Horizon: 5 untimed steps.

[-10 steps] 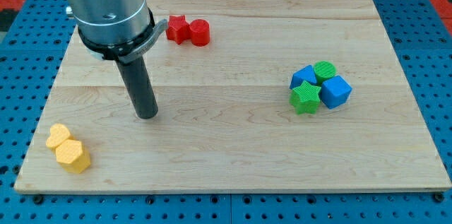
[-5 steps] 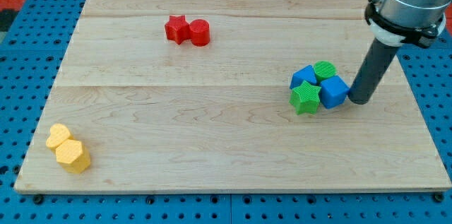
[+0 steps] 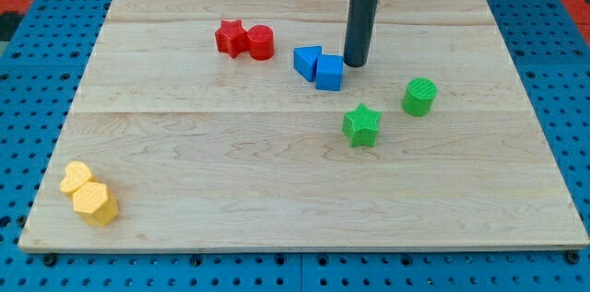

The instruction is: Drag the blue blocks towards center

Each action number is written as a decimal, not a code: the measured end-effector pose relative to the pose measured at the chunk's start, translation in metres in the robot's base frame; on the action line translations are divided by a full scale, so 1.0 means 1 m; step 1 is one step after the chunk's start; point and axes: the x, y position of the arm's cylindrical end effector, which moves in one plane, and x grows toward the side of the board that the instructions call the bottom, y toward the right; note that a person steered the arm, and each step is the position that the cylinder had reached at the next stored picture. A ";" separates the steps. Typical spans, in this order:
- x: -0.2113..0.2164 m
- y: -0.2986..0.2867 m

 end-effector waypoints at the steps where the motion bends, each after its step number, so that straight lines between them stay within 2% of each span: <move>1: -0.014 0.005; 5: -0.018 0.005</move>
